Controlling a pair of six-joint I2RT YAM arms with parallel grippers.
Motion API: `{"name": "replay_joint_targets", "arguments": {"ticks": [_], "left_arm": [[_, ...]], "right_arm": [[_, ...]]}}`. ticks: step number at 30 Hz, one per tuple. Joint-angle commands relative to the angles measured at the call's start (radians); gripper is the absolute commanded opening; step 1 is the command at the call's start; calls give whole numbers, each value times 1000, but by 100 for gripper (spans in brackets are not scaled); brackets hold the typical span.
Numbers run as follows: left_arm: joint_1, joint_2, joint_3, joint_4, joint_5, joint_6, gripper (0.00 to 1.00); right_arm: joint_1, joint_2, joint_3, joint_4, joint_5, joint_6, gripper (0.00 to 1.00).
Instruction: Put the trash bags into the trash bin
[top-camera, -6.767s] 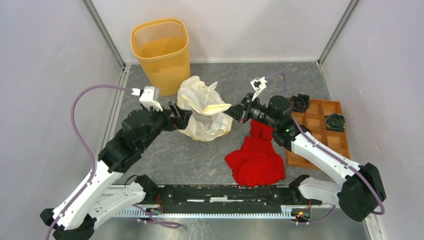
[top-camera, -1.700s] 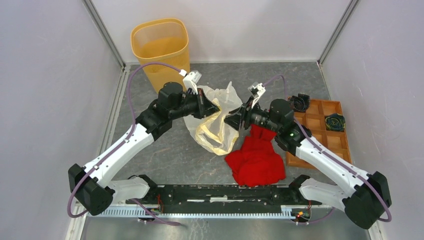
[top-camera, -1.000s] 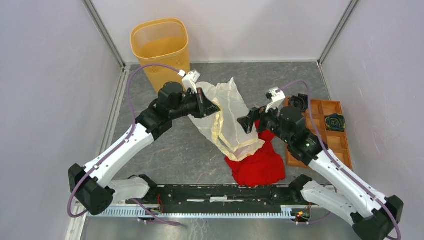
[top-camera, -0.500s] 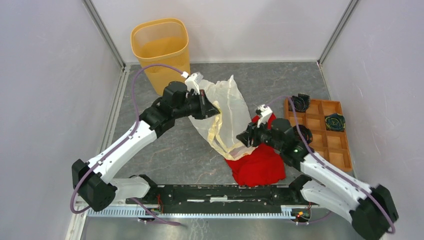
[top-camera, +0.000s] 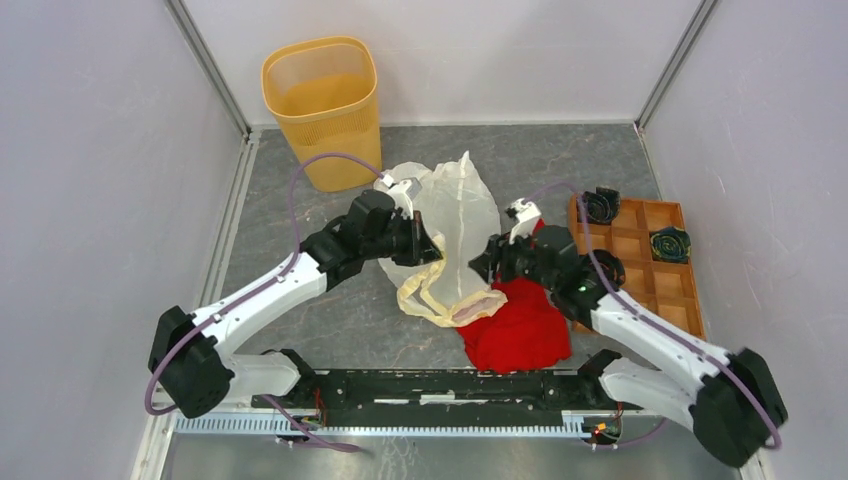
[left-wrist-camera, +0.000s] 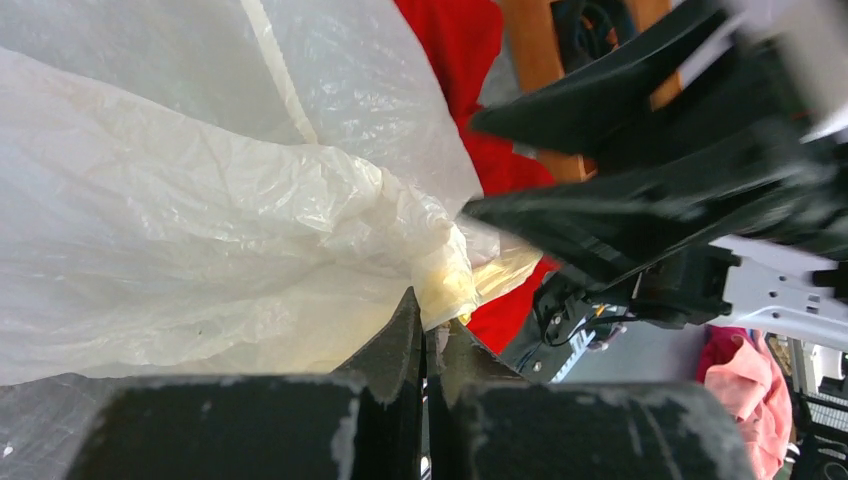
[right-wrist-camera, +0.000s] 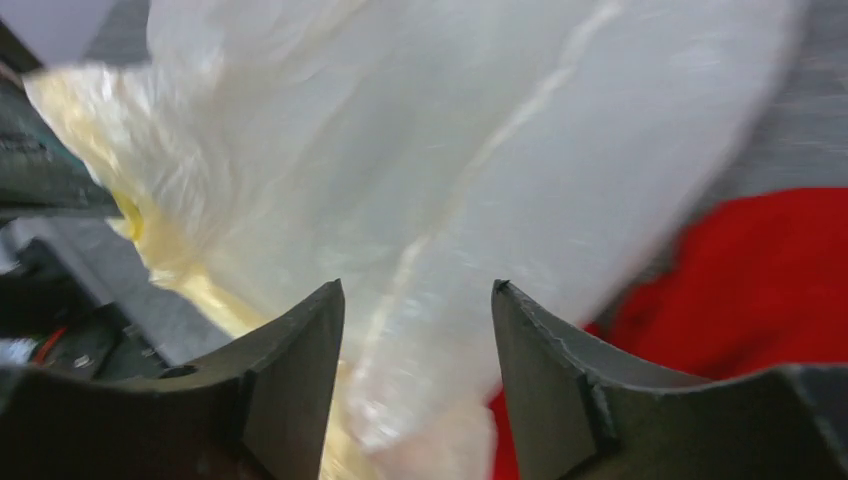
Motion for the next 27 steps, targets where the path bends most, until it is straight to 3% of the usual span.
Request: {"name": "replay_joint_targets", "arguments": {"ticks": [1,3,6,7,13,19,23,27], "left_arm": [[0,19,-27,76,27,-15,2],[-2,53,-29,111,74,-19,2],[-30,109,-9,163,98,-39,2],[-41,127,-2,181,95,-47,2],[-62,321,68,249,149,-117,2],[-105,434,116,332,190,-155,2],[-117,480,124,375,208,-192,2],[-137,498,142,378,202,-204,2]], "right_arm": [[-64,-151,101,-389,220,-198,66],[-113,-237,81,-439,223,-196,77],[-237,-365,-39,-335,-12,-122,96],[-265,-405,-91,-276,-79,-96,98],[-388,-517,-354,-54,-273,47,98],[-395,-691,-554,209,-360,191,98],[-392,-609,-609,423,-423,264,98],[-354,-483,-577,491,-407,290,98]]}}
